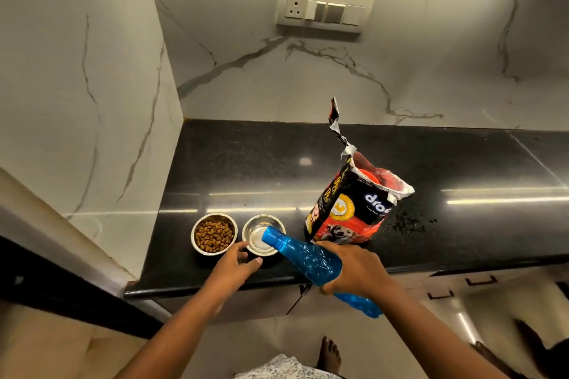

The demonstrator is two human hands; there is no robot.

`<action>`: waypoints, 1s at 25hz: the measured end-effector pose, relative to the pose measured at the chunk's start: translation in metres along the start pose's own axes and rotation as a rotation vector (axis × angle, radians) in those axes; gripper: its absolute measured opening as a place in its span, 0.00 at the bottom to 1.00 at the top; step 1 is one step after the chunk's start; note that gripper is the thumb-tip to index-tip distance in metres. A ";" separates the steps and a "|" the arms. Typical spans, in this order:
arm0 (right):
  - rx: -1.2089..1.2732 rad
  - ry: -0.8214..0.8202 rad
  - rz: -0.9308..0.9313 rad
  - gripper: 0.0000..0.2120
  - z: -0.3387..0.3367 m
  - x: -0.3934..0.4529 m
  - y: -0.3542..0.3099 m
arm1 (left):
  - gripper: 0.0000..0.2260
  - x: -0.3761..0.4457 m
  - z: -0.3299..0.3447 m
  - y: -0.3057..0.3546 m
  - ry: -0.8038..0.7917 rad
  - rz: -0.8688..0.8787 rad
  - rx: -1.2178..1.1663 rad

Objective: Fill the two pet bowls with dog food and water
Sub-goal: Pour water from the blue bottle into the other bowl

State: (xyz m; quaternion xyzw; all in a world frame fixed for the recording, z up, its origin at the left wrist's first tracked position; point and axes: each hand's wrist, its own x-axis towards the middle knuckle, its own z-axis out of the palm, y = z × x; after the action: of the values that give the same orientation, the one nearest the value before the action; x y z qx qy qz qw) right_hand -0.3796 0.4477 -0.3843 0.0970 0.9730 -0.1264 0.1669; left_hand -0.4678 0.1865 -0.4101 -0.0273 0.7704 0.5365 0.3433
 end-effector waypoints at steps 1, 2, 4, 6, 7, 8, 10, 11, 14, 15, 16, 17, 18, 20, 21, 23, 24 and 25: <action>-0.013 -0.004 0.003 0.49 0.001 0.002 0.002 | 0.28 0.002 0.002 -0.002 0.009 -0.001 0.006; -0.024 -0.009 0.009 0.49 0.001 0.004 0.004 | 0.28 0.004 0.004 -0.005 0.015 -0.004 0.009; -0.044 -0.017 0.019 0.49 0.002 0.006 0.007 | 0.29 0.008 0.007 -0.011 0.017 -0.013 0.011; -0.066 -0.022 0.022 0.49 0.003 0.009 0.009 | 0.29 0.010 0.010 -0.016 0.017 -0.013 0.017; -0.075 -0.026 0.023 0.48 0.003 0.009 0.010 | 0.29 0.011 0.012 -0.019 0.019 -0.010 0.021; -0.079 -0.031 0.024 0.48 0.003 0.010 0.011 | 0.29 0.012 0.013 -0.020 0.020 -0.005 0.027; -0.080 -0.038 0.029 0.46 0.003 0.010 0.013 | 0.28 0.014 0.015 -0.024 0.019 -0.002 0.035; -0.081 -0.039 0.031 0.46 0.004 0.010 0.014 | 0.28 0.016 0.015 -0.025 0.019 -0.002 0.034; -0.082 -0.047 0.036 0.46 0.005 0.011 0.016 | 0.28 0.021 0.016 -0.029 0.029 -0.009 0.019; -0.082 -0.048 0.038 0.46 0.006 0.011 0.016 | 0.27 0.023 0.016 -0.031 0.045 -0.010 0.019; -0.084 -0.048 0.039 0.46 0.006 0.011 0.016 | 0.27 0.025 0.016 -0.032 0.066 -0.008 0.022; -0.088 -0.047 0.038 0.46 0.007 0.011 0.016 | 0.26 0.029 0.016 -0.034 0.092 -0.007 0.022; -0.092 -0.048 0.039 0.46 0.007 0.012 0.016 | 0.25 0.033 0.016 -0.035 0.119 -0.006 0.010; -0.094 -0.052 0.042 0.47 0.009 0.012 0.015 | 0.22 0.040 0.018 -0.033 0.157 -0.026 -0.092; -0.095 -0.055 0.045 0.47 0.009 0.012 0.015 | 0.21 0.043 0.020 -0.030 0.167 -0.055 -0.175; -0.101 -0.058 0.049 0.48 0.010 0.012 0.014 | 0.18 0.048 0.023 -0.027 0.182 -0.102 -0.321; -0.104 -0.055 0.049 0.48 0.011 0.012 0.014 | 0.17 0.051 0.025 -0.026 0.186 -0.116 -0.375; -0.107 -0.051 0.048 0.47 0.011 0.013 0.014 | 0.17 0.054 0.027 -0.026 0.189 -0.124 -0.417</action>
State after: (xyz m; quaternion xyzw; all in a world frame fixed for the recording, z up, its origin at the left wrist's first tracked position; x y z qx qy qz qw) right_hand -0.3849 0.4596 -0.4016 0.1079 0.9712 -0.0728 0.1997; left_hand -0.4851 0.2160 -0.4660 -0.1949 0.6687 0.6568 0.2889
